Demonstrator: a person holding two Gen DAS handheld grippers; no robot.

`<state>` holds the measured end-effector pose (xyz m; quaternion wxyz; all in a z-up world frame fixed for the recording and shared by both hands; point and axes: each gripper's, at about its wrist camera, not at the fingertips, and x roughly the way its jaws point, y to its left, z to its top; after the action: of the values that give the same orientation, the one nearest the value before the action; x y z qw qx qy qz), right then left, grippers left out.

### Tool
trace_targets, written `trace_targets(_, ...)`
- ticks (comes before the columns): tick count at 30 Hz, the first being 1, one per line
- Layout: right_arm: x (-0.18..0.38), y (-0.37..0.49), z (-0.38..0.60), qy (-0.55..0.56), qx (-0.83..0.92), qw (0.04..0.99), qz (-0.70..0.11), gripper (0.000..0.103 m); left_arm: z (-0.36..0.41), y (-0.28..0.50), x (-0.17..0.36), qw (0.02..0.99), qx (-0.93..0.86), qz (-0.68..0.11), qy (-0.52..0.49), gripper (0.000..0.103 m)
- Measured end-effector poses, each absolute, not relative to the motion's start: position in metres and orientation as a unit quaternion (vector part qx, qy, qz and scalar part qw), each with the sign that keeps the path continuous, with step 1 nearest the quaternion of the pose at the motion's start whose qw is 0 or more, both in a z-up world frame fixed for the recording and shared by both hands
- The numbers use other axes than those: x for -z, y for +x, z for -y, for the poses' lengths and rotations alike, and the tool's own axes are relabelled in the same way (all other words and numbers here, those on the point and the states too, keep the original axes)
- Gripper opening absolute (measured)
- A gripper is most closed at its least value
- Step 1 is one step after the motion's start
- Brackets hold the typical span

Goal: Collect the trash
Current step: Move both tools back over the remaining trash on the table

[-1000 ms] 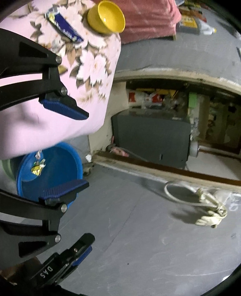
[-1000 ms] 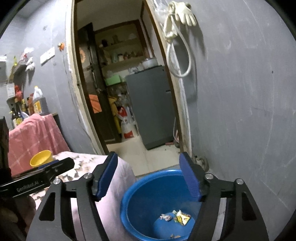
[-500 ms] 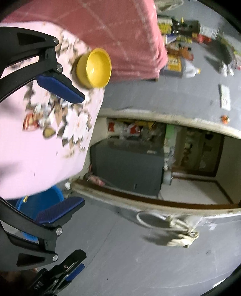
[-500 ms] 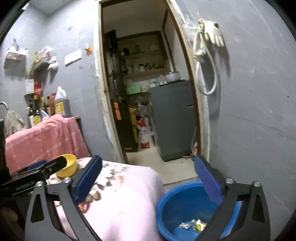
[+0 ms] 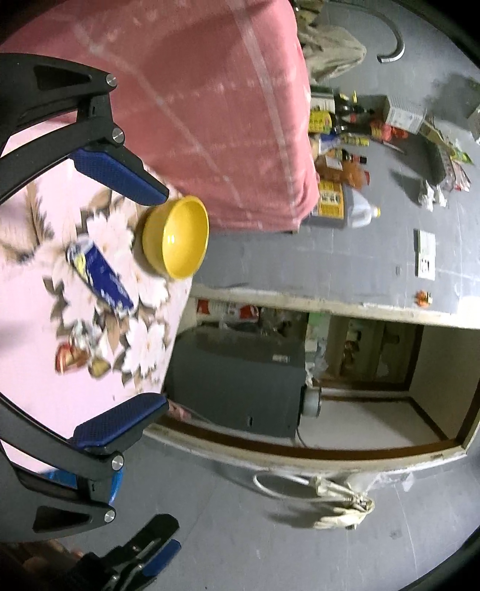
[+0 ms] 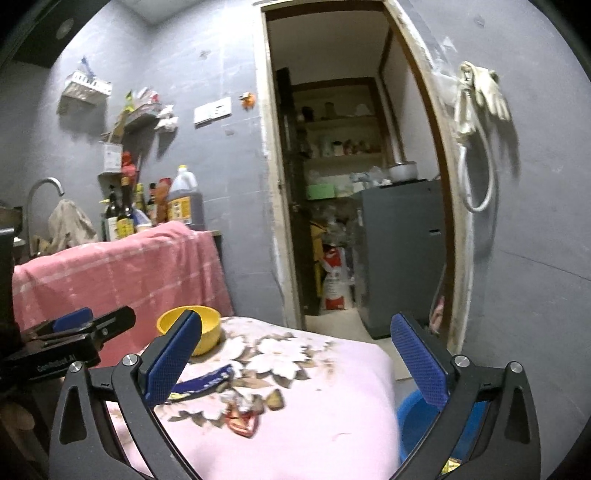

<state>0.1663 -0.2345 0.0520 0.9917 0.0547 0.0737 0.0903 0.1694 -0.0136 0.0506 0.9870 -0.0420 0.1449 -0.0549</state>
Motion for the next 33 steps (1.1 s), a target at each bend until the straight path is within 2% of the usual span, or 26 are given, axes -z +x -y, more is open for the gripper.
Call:
trace_targets(11, -0.031, 0.188, 0.191, 0.034, -0.12, 0.987, -0.105, 0.103, -0.025, 0.185, -0.023, 0.98, 0.03, -0.193, -0.036, 0.099)
trace_targets(25, 0.021, 0.241, 0.171, 0.009, -0.138, 0.963, -0.229, 0.103, -0.033, 0.237, 0.031, 0.949, 0.026, -0.316, -0.001, 0.099)
trace_targets(27, 0.028, 0.247, 0.171, 0.01, -0.144, 0.957, -0.251, 0.099, -0.032, 0.244, 0.037, 0.944, 0.025, -0.33, 0.008, 0.099)
trace_targets(29, 0.038, 0.255, 0.17, 0.009, -0.151, 0.948, -0.281, 0.088, -0.031, 0.248, 0.041, 0.94, 0.03, -0.34, 0.011, 0.099)
trace_targets(33, 0.052, 0.267, 0.166, 0.008, -0.166, 0.93, -0.327, 0.084, -0.028, 0.257, 0.05, 0.932, 0.041, -0.359, 0.014, 0.097)
